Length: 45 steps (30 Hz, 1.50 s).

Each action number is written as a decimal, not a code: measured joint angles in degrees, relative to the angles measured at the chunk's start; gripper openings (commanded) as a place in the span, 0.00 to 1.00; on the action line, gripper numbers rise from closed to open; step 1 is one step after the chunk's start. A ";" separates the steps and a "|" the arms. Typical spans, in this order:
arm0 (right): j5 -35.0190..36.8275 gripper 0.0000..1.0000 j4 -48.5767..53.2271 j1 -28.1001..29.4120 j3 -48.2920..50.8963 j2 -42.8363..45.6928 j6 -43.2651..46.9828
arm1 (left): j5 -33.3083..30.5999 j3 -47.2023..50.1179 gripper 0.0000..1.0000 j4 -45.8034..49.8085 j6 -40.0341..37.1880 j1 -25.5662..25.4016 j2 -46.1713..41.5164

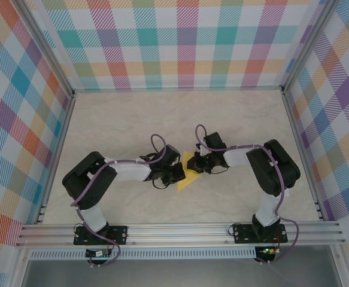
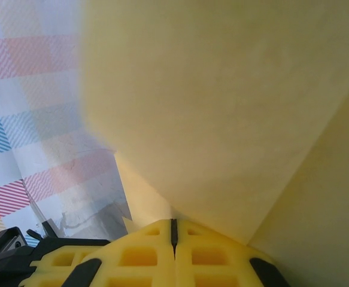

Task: Fold a paper plane with a square sheet of paper (pick it up from the middle)
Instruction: Fourth fold the wing at the center of the table.

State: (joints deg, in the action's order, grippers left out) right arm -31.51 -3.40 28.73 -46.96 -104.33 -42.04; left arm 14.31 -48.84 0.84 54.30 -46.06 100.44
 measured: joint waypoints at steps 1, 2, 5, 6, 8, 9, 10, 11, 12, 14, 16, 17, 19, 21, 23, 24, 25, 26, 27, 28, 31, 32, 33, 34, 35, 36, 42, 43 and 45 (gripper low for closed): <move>0.00 0.04 0.07 -0.24 -0.20 -0.09 0.15 | 0.02 0.13 0.00 -0.20 -0.11 0.00 -0.02; 0.11 0.04 0.13 -0.61 -0.46 -0.24 0.37 | 0.07 0.35 0.00 -0.59 -0.15 0.00 -0.07; 0.79 0.04 0.52 -1.97 -1.68 -0.92 0.76 | 0.09 0.98 0.00 -1.46 -0.20 0.00 -0.24; 0.94 0.04 0.52 -2.51 -2.08 -1.16 0.81 | 0.09 1.09 0.00 -1.66 -0.33 0.00 -0.33; 1.16 0.04 0.50 -3.69 -2.73 -1.66 0.96 | 0.11 1.44 0.00 -2.21 -0.44 0.00 -0.42; 1.01 0.04 0.52 -4.17 -3.02 -1.95 0.96 | 0.09 1.55 0.00 -2.40 -0.55 0.00 -0.44; 0.81 0.05 0.48 -4.68 -3.28 -2.23 0.96 | 0.11 1.68 0.00 -2.60 -0.59 0.00 -0.44; 0.50 0.05 0.44 -5.11 -3.48 -2.49 0.96 | 0.11 1.77 0.00 -2.73 -0.63 0.00 -0.46; 0.11 0.05 0.46 -5.51 -3.65 -2.73 0.96 | 0.13 1.77 0.00 -2.75 -0.76 0.00 -0.46; -0.59 0.05 0.50 -6.25 -4.04 -3.19 0.98 | 0.13 1.77 0.00 -2.75 -0.94 0.00 -0.46; -0.72 0.06 0.66 -7.06 -4.66 -3.63 0.98 | 0.13 1.81 0.00 -2.80 -1.16 0.00 -0.46; -0.57 0.05 0.76 -7.52 -5.05 -3.80 1.01 | 0.15 1.81 0.00 -2.89 -1.22 0.00 -0.46; 0.20 0.06 0.96 -8.55 -5.68 -4.04 1.05 | 0.15 1.88 0.00 -2.97 -1.22 0.00 -0.46; 1.01 0.06 0.90 -9.84 -6.29 -4.35 1.20 | 0.15 2.21 0.00 -3.48 -1.22 0.00 -0.55; 1.05 0.06 0.94 -10.93 -6.82 -4.72 1.33 | 0.17 2.49 0.00 -3.93 -1.22 0.00 -0.61; 0.94 0.06 0.96 -11.34 -7.13 -4.98 1.44 | 0.17 2.58 0.00 -4.09 -1.22 0.00 -0.68; 0.74 0.06 1.01 -11.50 -7.32 -5.18 1.64 | 0.17 2.58 0.00 -4.07 -1.22 0.00 -0.68; 0.39 0.06 1.25 -11.63 -7.54 -5.40 1.88 | 0.17 2.58 0.00 -4.07 -1.22 0.00 -0.68; 0.22 0.06 1.49 -11.69 -7.74 -5.46 2.01 | 0.17 2.58 0.00 -4.07 -1.25 0.00 -0.68; 0.02 0.06 1.77 -11.76 -7.91 -5.51 2.23 | 0.17 2.58 0.00 -4.07 -1.22 0.00 -0.68; 0.59 0.07 2.43 -11.89 -8.57 -5.55 2.71 | 0.17 2.58 0.00 -4.07 -1.25 0.00 -0.68; 1.44 0.07 3.15 -12.04 -9.27 -5.55 3.10 | 0.17 2.58 0.00 -4.07 -1.22 0.00 -0.68; 1.99 0.07 3.65 -12.31 -9.86 -5.55 3.52 | 0.17 2.56 0.00 -4.07 -1.25 0.00 -0.68; 2.60 0.07 4.42 -12.72 -10.78 -5.53 3.98 | 0.17 2.56 0.00 -4.04 -1.27 0.00 -0.68; 2.89 0.07 4.92 -13.18 -11.61 -5.51 4.31 | 0.17 2.56 0.00 -4.04 -1.31 0.00 -0.68; 3.04 0.08 5.20 -13.62 -12.22 -5.44 4.68 | 0.17 2.56 0.00 -4.04 -1.40 -0.02 -0.68; 1.46 0.08 4.66 -14.12 -11.67 -1.86 5.01 | 0.17 2.51 0.00 -4.00 -1.46 -0.04 -0.68; 0.90 0.08 4.33 -13.53 -10.80 -0.66 4.87 | 0.15 2.49 0.00 -4.00 -1.44 -0.04 -0.68; 0.11 0.07 3.69 -11.74 -9.31 1.38 4.50 | 0.17 2.45 0.00 -3.96 -1.44 -0.04 -0.68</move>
State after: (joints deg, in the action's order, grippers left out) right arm -31.40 0.30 16.99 -56.27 -102.96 -37.54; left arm 14.48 -46.39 -3.11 52.86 -46.11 99.77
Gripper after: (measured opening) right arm 0.078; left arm 0.041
